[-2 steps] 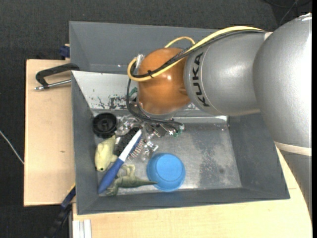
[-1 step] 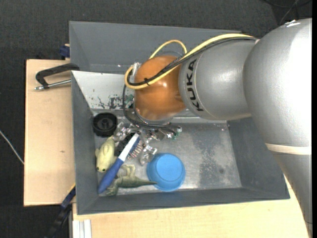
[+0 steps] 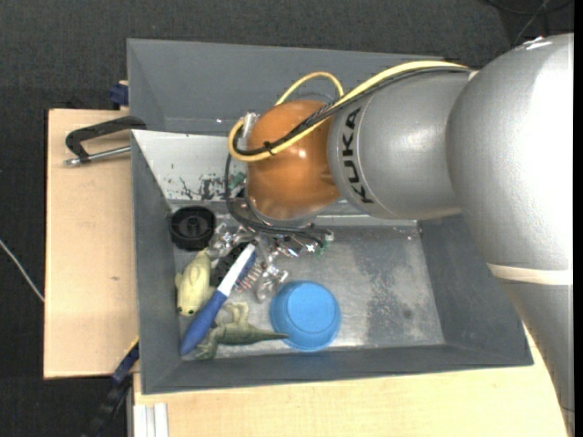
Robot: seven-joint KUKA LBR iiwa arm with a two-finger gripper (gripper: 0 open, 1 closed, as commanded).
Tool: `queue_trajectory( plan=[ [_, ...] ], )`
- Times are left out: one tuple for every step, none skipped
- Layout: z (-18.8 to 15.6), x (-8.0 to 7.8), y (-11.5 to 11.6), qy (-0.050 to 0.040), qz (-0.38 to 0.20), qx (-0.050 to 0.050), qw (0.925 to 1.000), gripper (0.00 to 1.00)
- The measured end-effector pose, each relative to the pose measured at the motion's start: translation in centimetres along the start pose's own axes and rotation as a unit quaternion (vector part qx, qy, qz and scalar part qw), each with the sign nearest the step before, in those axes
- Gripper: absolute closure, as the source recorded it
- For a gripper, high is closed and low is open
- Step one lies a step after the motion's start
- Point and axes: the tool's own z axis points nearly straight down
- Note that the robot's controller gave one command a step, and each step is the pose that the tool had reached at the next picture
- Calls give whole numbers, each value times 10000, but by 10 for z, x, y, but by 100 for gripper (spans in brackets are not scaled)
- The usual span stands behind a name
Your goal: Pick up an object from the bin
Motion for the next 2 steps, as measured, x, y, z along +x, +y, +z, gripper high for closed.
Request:
queue_trajectory(
  plan=[
    [-2, -1, 0, 1, 0, -3, 10000, 100],
    [-92, -5, 0, -29, 7, 24, 10000, 100]
  ],
)
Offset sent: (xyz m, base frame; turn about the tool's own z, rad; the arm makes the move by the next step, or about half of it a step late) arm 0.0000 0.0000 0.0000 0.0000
